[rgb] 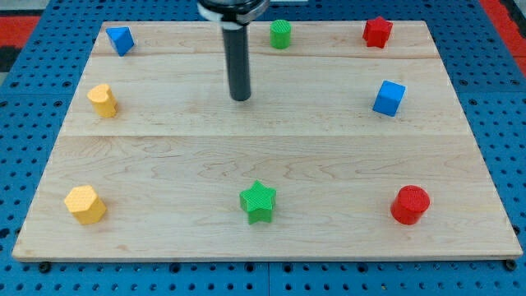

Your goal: Move the red star towards the center

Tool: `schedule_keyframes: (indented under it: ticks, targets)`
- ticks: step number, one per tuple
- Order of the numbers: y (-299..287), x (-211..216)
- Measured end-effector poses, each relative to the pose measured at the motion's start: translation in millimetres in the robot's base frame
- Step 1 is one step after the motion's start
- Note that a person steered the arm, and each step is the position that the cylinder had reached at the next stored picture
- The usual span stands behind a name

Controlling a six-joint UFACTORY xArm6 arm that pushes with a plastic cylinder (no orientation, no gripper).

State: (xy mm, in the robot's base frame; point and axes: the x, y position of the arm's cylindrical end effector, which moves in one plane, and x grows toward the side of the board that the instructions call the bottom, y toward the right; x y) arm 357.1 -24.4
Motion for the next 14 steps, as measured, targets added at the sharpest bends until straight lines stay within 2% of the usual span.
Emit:
schedule_keyframes:
  ticks: [2, 3, 6, 7, 8, 9, 12, 13, 14]
  targets:
    - [46, -74]
    - [90, -82]
    - [270, -85]
    - [319, -120]
    - [292, -165]
    - [238, -150]
    - [122, -39]
    - [143, -24]
    - [202, -24]
